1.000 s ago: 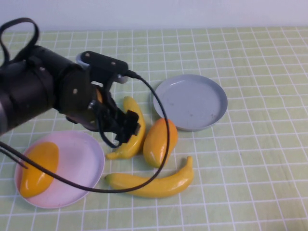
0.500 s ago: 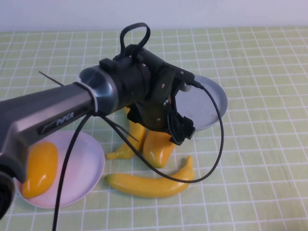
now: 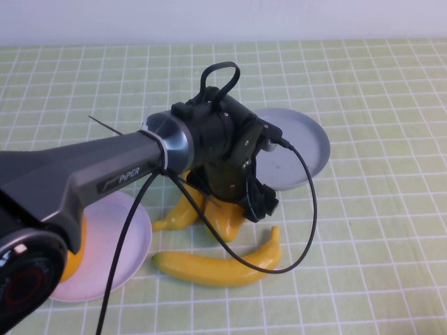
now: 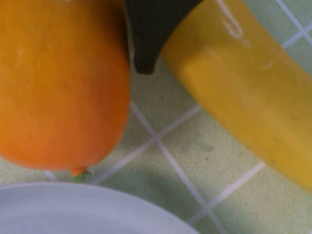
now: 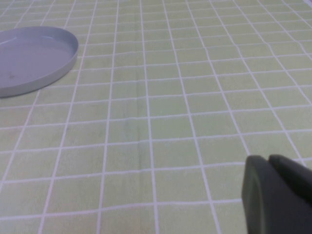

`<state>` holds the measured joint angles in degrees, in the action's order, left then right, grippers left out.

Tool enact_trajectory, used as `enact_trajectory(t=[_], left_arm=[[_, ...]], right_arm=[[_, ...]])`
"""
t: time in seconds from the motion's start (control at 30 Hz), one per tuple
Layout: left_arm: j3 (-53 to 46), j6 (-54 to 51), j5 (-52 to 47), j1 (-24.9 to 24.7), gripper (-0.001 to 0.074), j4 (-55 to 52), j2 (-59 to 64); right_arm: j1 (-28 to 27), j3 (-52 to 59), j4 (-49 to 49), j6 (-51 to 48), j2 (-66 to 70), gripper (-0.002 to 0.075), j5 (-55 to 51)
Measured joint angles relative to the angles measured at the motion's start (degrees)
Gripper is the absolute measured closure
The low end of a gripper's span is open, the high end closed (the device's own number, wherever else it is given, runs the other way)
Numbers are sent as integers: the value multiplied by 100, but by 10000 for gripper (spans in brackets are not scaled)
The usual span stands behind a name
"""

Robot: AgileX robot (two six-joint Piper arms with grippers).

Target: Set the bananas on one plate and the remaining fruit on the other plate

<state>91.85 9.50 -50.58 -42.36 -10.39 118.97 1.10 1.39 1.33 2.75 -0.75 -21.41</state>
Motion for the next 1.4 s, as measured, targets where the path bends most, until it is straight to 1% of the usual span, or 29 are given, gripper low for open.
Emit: enact_trajectory(t=[0.17, 0.3, 0.33, 1.4], left_arm=[[0, 0, 0, 0, 76, -13, 0], [13, 0, -70, 0, 159, -13, 0], [13, 0, -96, 0, 162, -13, 0], [31, -19, -257, 0, 163, -13, 0]], right_arm=[[0, 0, 0, 0, 0, 743, 0], [0, 0, 0, 0, 0, 743, 0], [0, 0, 0, 0, 0, 743, 0], [0, 0, 0, 0, 0, 743, 0]])
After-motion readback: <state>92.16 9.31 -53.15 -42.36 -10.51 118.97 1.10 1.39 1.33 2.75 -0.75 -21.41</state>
